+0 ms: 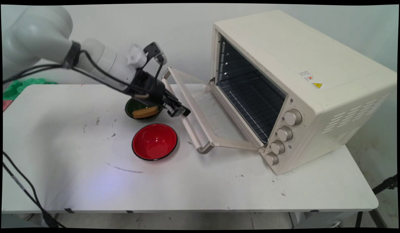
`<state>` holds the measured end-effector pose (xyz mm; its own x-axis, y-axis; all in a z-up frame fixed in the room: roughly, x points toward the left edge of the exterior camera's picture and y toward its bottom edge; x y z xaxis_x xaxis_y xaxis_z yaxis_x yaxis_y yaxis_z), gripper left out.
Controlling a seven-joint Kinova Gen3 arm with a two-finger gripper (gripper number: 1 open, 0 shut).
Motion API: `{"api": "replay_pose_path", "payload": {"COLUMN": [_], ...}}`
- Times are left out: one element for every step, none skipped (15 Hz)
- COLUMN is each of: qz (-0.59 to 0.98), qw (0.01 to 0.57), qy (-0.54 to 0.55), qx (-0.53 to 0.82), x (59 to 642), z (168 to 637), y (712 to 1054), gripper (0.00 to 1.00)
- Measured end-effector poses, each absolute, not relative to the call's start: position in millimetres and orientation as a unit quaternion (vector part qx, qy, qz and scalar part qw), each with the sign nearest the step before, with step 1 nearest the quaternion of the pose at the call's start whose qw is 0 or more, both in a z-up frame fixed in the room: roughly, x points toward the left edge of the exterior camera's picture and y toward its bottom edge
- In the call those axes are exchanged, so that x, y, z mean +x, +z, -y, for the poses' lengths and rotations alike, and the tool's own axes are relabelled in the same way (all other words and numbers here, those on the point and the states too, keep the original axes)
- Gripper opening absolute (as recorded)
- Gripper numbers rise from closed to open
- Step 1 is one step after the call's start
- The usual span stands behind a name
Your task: Open the oven
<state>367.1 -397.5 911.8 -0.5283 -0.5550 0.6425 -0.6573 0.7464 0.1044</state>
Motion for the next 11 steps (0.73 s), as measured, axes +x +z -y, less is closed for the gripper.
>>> {"api": "replay_pose_path", "payload": {"qz": [0.869, 0.867, 0.864, 0.862, 0.861, 0.859, 0.857, 0.855, 0.854, 0.853, 0.852], "qw": [0.343, 0.346, 0.350, 0.353, 0.356, 0.360, 0.364, 0.366, 0.369, 0.372, 0.374], "qy": [0.075, 0.076, 0.076, 0.076, 0.076, 0.076, 0.076, 0.076, 0.076, 0.075, 0.074], "qx": [0.350, 0.351, 0.353, 0.355, 0.356, 0.357, 0.357, 0.358, 0.359, 0.359, 0.360], "x": [367.9, 368.8, 370.0, 371.2, 372.1, 373.4, 375.0, 376.9, 379.1, 381.3, 383.3], "z": [394.3, 391.9, 389.3, 386.5, 384.3, 381.7, 379.0, 376.4, 373.2, 370.1, 367.4], "y": [905.4, 900.1, 894.4, 889.2, 885.4, 881.5, 878.1, 875.3, 872.3, 869.4, 866.9], "gripper": [0.00, 0.00, 0.00, 0.00, 0.00, 0.00, 0.00, 0.00, 0.00, 0.00, 0.00]}}
